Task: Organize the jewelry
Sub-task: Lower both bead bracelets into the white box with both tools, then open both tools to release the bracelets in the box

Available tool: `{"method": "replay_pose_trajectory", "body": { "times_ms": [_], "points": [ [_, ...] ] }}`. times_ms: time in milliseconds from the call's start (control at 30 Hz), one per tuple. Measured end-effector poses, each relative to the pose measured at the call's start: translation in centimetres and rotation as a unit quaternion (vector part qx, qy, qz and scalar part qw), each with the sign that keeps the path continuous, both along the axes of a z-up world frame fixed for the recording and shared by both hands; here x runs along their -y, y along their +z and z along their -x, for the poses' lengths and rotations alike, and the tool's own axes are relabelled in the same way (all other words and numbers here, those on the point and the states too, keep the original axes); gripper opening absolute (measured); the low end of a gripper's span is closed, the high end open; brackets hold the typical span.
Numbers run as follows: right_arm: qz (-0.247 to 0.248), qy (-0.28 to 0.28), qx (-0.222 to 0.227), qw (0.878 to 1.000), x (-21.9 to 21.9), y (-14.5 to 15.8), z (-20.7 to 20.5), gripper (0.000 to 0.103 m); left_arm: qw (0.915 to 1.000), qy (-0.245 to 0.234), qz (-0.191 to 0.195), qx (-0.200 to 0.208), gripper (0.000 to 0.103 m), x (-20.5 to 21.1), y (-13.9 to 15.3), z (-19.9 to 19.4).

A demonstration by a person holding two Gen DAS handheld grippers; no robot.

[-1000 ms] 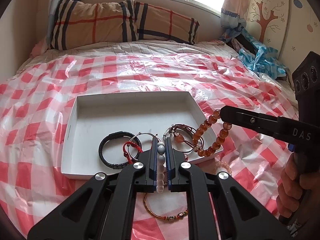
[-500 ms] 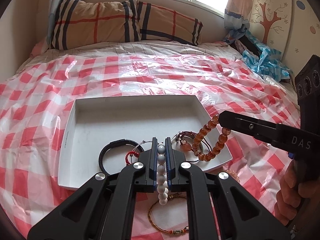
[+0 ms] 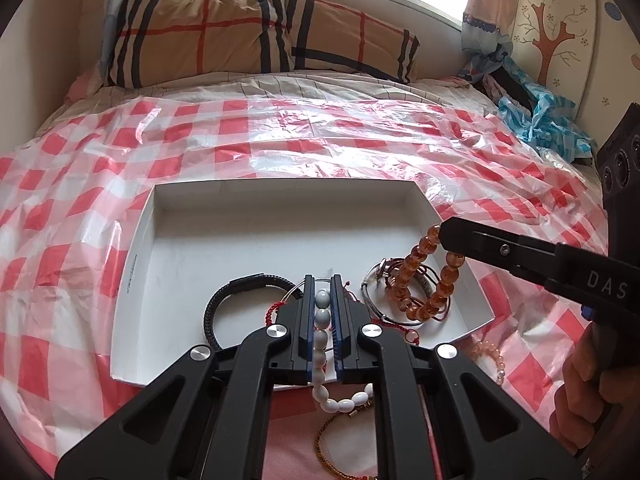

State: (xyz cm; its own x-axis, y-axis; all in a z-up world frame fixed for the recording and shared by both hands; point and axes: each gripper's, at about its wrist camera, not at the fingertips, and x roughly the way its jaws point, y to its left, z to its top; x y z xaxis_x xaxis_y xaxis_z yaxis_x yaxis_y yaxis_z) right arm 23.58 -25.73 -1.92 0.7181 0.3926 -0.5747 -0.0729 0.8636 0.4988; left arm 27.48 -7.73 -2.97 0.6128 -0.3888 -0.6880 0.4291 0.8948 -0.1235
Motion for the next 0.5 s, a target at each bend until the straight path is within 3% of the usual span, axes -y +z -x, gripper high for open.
{"method": "replay_pose_trajectory", "body": {
  "times_ms": [400,500],
  "points": [
    [0.000,-0.004,-0.005,1.000,0.1,-0.2,0.7,0.013,0.9983,0.039,-0.041,0.011,0.008,-0.6,-0.3,0.5],
    [-0.001,-0.007,-0.004,1.000,0.4,0.0,1.4,0.014,0.9980,0.043,-0.045,0.012,0.015,-0.8,-0.1,0.9]
  ]
}}
